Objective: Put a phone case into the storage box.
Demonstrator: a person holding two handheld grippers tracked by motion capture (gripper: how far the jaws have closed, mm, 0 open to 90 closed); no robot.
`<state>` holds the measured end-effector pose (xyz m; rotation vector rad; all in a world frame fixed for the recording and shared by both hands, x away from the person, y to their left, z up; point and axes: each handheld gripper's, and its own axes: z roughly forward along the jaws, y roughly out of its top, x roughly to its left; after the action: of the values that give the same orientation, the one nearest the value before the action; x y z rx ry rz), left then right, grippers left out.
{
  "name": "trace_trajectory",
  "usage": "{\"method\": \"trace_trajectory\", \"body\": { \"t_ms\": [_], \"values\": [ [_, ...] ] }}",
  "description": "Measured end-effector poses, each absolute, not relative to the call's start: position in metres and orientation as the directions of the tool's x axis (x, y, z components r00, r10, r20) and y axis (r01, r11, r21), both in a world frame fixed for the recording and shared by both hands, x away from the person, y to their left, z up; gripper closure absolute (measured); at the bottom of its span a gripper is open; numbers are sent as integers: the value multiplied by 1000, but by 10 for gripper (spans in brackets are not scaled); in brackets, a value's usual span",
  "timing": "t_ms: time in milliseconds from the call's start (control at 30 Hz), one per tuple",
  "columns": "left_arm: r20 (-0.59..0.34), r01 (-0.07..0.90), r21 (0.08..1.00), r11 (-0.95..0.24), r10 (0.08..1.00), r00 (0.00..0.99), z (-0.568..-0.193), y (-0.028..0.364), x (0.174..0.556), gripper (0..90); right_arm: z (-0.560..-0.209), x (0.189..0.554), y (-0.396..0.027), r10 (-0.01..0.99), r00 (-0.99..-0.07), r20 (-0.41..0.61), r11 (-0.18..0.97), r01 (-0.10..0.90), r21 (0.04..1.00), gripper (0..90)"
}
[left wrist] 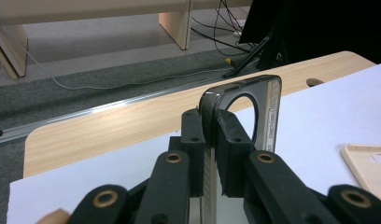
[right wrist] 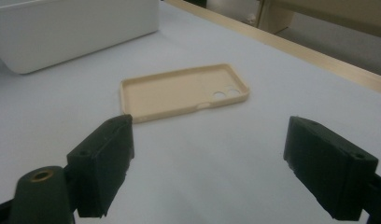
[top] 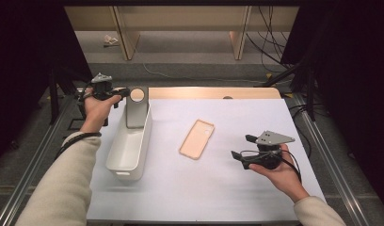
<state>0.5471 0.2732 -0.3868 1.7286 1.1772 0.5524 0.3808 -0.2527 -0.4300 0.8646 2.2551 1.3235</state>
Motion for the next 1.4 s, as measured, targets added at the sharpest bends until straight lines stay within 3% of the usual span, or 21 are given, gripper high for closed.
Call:
{"method": "trace_trajectory", "body": {
  "t_ms": [833,1067,1400],
  "values": [
    [-56,486,858,-167,910,411,-392,273,552,803,-430,381,-253,676,-736,-18,365,314,877,172],
    [-25,493,849,-189,918,395,-390,272,552,734,-430,381,-252,675,-737,-17,365,314,876,171],
    [-21,521,830,-199,922,386,-390,268,553,535,-430,381,-252,674,-739,-18,366,313,876,172]
  ]
}}
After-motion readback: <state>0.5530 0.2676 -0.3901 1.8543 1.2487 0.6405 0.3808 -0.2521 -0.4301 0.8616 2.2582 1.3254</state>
